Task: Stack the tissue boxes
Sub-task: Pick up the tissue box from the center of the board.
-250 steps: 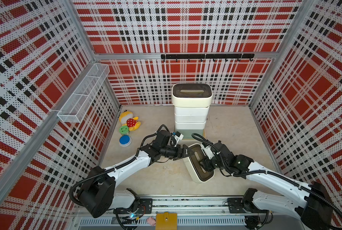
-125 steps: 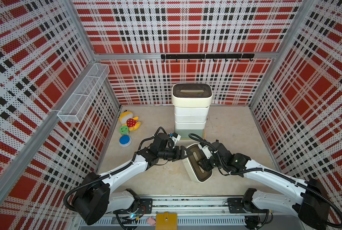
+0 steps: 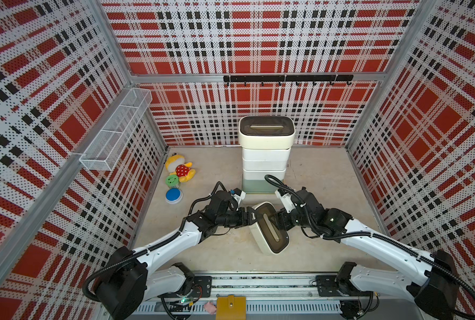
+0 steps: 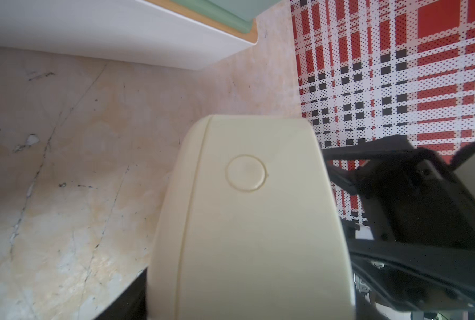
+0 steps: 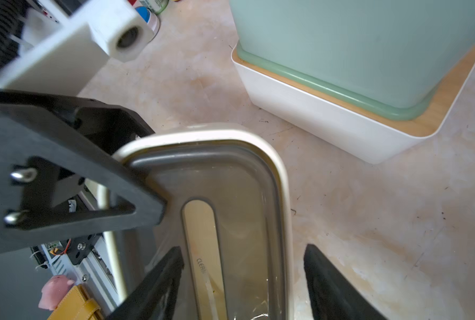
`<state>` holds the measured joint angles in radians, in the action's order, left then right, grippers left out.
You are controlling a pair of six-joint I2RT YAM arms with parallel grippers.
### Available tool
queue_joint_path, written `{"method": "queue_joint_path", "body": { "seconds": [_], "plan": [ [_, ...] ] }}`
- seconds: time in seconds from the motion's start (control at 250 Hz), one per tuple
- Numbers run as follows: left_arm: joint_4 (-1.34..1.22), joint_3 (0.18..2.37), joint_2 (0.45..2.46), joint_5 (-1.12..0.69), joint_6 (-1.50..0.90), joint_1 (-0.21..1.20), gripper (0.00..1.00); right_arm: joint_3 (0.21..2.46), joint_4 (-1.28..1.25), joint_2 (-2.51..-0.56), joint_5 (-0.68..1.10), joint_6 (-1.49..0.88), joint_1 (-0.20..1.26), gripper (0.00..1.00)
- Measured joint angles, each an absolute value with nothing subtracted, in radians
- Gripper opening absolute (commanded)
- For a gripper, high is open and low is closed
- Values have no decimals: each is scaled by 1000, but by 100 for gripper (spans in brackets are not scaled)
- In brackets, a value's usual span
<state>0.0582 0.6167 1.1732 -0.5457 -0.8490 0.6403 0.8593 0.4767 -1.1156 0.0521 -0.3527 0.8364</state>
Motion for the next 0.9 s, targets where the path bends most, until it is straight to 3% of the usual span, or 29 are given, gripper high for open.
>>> {"method": "queue_joint_path", "body": {
  "seconds": [0.472,0.9],
  "plan": [
    [233,717,907,-580,-833,544,69,968,572,-908,-46,-335,828,100],
    [420,1114,828,-632,-802,464,69,1051,595,-728,-191,-253,723,100]
  ]
}}
